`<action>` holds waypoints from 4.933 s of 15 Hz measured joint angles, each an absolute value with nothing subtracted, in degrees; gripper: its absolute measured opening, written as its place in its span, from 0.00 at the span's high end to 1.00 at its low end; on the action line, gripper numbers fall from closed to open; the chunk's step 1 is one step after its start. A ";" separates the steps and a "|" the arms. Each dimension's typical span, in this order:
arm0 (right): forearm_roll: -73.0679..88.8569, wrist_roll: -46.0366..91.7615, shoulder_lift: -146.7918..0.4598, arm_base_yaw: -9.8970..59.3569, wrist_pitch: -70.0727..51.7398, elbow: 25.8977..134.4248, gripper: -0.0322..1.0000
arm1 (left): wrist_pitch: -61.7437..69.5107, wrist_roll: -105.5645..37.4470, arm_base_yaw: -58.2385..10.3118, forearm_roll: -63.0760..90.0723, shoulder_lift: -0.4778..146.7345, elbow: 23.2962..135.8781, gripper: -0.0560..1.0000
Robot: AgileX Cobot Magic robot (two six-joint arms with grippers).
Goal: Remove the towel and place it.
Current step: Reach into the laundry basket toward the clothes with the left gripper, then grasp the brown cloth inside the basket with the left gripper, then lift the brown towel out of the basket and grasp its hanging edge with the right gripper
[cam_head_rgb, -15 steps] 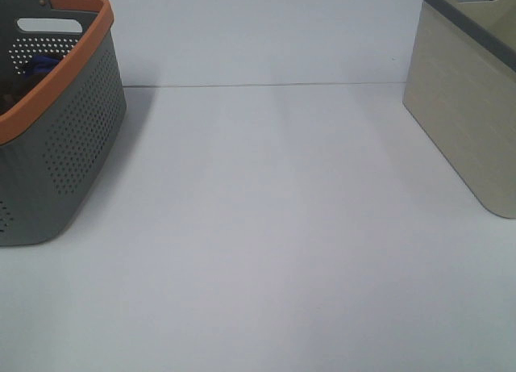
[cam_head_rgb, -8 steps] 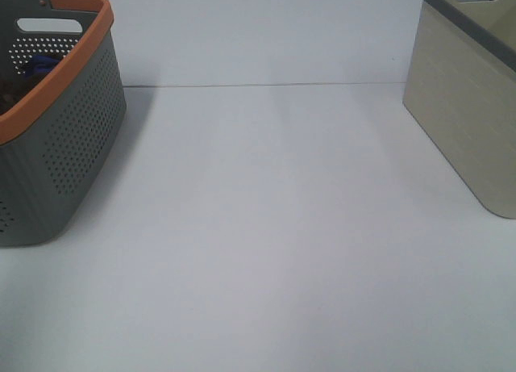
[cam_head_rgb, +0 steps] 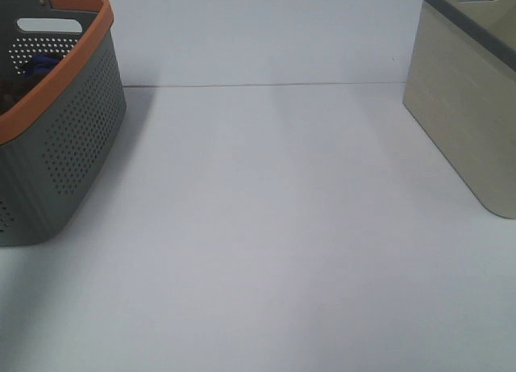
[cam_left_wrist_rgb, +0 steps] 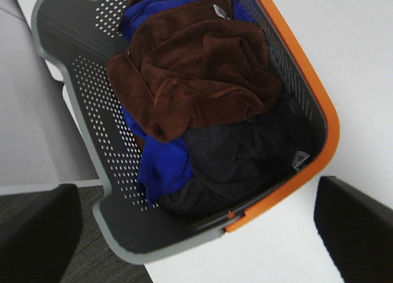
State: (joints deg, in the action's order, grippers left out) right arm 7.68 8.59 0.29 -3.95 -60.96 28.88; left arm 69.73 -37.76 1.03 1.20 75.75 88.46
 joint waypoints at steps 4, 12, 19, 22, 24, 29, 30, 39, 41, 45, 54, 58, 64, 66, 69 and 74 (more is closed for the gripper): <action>7.68 8.59 0.29 -3.95 -60.96 28.88 0.16 | 69.21 -49.45 1.03 1.95 83.77 91.79 0.02; 7.68 8.59 0.29 -3.95 -60.96 28.88 0.16 | 58.50 -71.62 1.03 -7.45 96.54 91.85 0.02; 7.68 8.59 0.29 -3.95 -60.96 28.88 0.16 | 50.88 -80.62 0.29 -8.02 113.79 91.85 0.04; 7.68 8.59 0.29 -3.95 -60.96 28.88 0.16 | 48.24 -81.53 0.29 -8.19 115.51 91.85 0.08; 7.68 8.59 0.29 -3.95 -60.96 28.88 0.16 | 48.47 -82.68 0.29 -8.19 116.48 91.85 0.08; 7.68 8.59 0.29 -3.95 -60.96 28.88 0.16 | 47.96 -83.31 0.29 -8.25 118.32 91.85 0.21; 7.68 8.59 0.29 -3.95 -60.96 28.88 0.16 | 47.15 -83.31 0.29 -8.25 118.37 91.85 0.29; 7.68 8.59 0.29 -3.95 -60.96 28.88 0.16 | 45.66 -81.53 0.29 -8.14 118.54 91.85 0.50; 7.68 8.59 0.29 -3.95 -60.96 28.88 0.16 | 45.66 -78.78 0.29 -8.14 118.54 91.85 0.50; 7.68 8.59 0.29 -3.95 -60.96 28.88 0.16 | 45.61 -77.69 0.29 -8.19 118.54 91.85 0.73; 7.68 8.59 0.29 -3.95 -60.96 28.88 0.16 | 47.67 -68.24 0.29 -8.71 108.46 91.85 0.95; 7.68 8.59 0.29 -3.95 -60.96 28.88 0.16 | 51.62 -67.21 0.29 -7.22 98.84 91.85 0.95; 7.68 8.59 0.29 -3.95 -60.96 28.88 0.16 | 52.31 -66.98 0.29 -0.57 84.11 91.85 0.95; 7.68 8.59 0.29 -3.95 -60.96 28.88 0.16 | 52.43 -66.98 0.29 -0.57 81.47 91.85 0.95; 7.68 8.59 0.29 -3.95 -60.96 28.88 0.16 | 52.54 -66.98 0.29 -0.57 77.06 91.85 0.95; 7.68 8.59 0.29 -3.95 -60.96 28.88 0.16 | 50.42 -66.98 0.29 2.64 71.33 91.90 0.95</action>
